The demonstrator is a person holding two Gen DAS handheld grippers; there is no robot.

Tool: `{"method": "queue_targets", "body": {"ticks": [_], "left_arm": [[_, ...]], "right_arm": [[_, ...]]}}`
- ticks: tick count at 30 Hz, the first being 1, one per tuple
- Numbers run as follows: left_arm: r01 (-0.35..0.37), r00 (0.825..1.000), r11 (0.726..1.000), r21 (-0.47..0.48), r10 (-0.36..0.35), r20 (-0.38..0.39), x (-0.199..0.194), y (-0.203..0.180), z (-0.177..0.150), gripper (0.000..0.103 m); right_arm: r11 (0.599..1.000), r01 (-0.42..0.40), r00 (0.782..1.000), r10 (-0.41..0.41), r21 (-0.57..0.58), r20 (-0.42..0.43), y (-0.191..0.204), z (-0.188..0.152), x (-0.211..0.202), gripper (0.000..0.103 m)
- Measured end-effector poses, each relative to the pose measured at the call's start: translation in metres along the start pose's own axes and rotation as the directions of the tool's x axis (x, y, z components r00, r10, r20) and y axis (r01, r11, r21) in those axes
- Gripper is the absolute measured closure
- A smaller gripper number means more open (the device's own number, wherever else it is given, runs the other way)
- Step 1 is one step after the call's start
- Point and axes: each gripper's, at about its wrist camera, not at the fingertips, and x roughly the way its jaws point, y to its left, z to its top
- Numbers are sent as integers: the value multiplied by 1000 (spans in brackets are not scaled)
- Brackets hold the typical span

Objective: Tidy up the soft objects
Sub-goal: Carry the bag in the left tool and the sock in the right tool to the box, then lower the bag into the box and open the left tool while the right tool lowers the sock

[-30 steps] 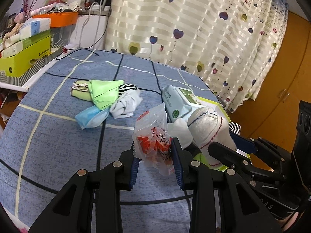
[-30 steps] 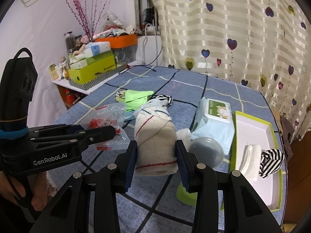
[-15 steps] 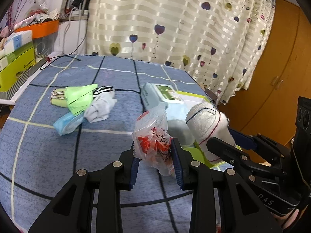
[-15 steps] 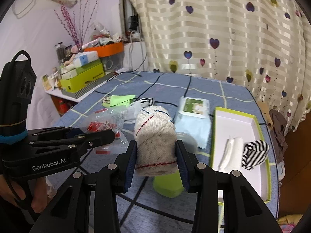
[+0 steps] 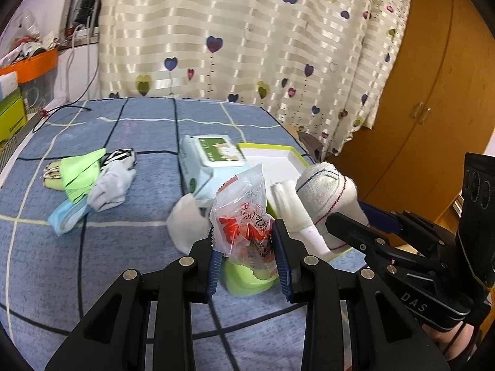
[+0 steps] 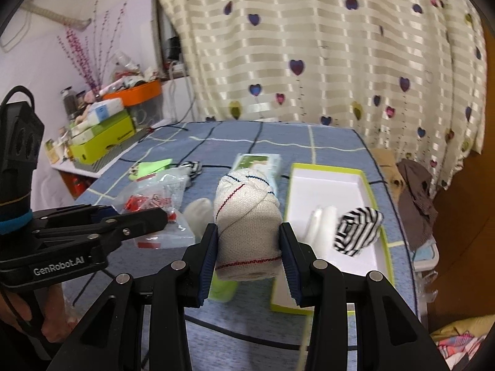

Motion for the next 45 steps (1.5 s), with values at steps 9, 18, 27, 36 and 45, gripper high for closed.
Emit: {"method": "queue_targets", "body": {"ticks": [9,18,27,36,45], "left_arm": [[40,999,999,35,-39,-29,20,-24,6,70],[52,996,997,57,-48,-71,46,-42,10,70],[71,990,995,72,-61,-128,79,-58,12,70],[94,976,991,91,-74,-206,113,-72,6,70],[106,962,990,97,-78,-262,138,-80,1,70]], "right_arm": [[997,48,999,-48,56,-1,-35,-7,-3,65],[991,72,997,-70,115,-24,-67,-15,8,65],[981,96,993,-84,167,-78,-100,-29,32,65],[972,116,987,-90,203,-134,-126,-45,57,64],[969,91,989,-61,230,-134,-139,-48,65,62]]}}
